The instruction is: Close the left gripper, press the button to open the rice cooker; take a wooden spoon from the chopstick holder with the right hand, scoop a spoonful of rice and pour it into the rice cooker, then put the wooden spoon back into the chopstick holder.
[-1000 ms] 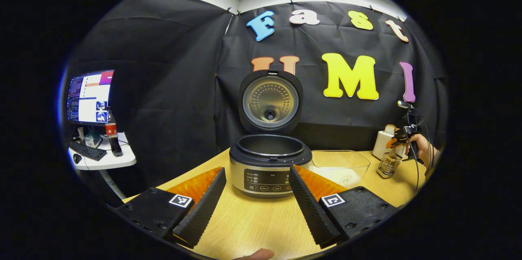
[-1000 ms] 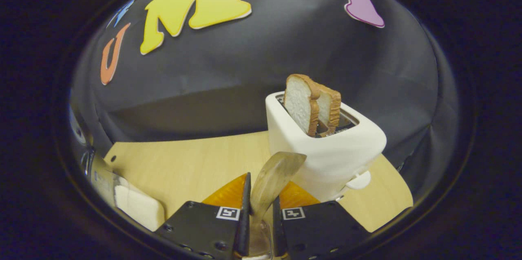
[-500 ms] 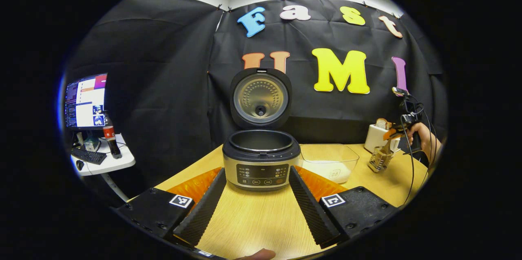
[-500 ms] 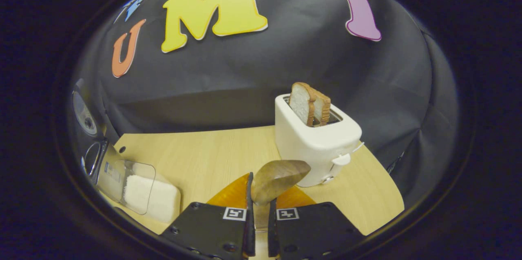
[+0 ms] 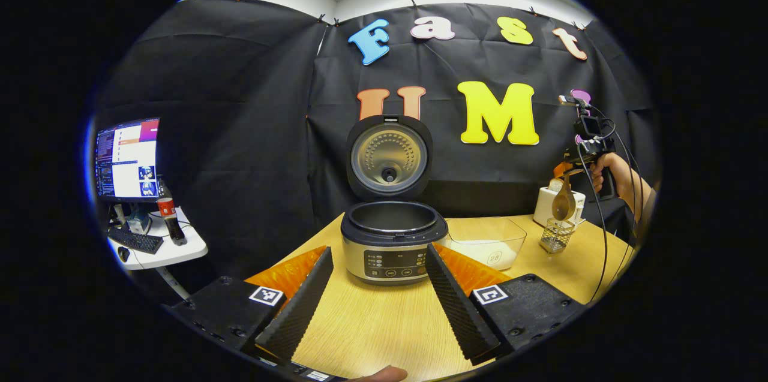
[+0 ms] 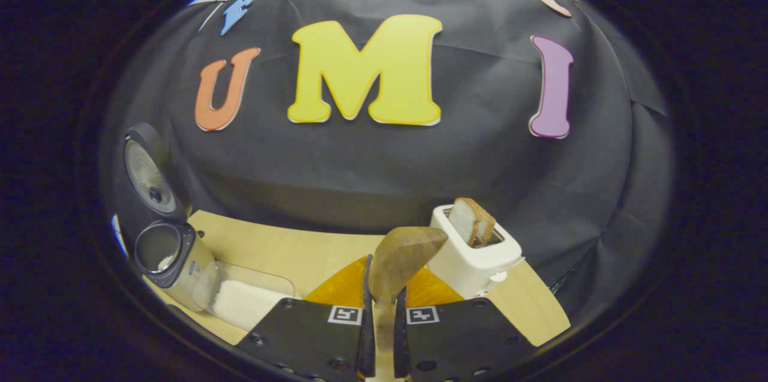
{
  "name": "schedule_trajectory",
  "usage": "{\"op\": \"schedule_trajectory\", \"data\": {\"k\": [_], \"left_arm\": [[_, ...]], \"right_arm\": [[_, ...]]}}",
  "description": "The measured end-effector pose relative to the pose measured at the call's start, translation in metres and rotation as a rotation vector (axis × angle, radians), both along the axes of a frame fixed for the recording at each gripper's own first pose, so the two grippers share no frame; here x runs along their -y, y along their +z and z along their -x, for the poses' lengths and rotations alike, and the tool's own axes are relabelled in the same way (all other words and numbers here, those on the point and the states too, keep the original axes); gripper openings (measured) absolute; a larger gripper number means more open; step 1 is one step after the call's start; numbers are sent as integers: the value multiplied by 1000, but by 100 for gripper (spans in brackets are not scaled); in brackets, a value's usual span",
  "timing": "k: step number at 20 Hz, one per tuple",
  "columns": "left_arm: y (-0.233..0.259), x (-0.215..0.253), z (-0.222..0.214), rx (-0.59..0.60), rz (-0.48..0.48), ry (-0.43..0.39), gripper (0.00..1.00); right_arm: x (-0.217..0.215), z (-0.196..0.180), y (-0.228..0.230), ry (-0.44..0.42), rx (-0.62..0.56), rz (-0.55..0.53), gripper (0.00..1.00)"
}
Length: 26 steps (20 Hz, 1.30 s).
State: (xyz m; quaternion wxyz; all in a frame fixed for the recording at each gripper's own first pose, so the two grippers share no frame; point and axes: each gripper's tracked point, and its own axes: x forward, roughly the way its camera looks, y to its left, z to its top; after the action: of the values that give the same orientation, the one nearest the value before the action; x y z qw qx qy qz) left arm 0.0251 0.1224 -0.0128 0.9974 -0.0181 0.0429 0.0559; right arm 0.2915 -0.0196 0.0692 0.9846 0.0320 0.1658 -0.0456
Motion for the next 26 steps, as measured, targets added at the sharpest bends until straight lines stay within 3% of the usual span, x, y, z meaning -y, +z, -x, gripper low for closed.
{"op": "schedule_trajectory", "data": {"k": [11,15,19,22,26], "left_arm": [[-3,-15,-1,-3,34,-11,99],[-6,-24,-1,-7,43,5,99],[-6,-20,-2,-6,60,-9,99],[-6,-22,-3,-3,59,-7,99],[-8,-22,-3,-7,52,-13,99]], "right_arm": [[-123,-24,-4,72,24,51,12],[-139,-31,-7,-2,39,117,12],[-177,-34,-17,44,28,119,12],[-182,-41,-31,29,3,128,12],[-175,-52,-63,-64,-12,131,12]]}}
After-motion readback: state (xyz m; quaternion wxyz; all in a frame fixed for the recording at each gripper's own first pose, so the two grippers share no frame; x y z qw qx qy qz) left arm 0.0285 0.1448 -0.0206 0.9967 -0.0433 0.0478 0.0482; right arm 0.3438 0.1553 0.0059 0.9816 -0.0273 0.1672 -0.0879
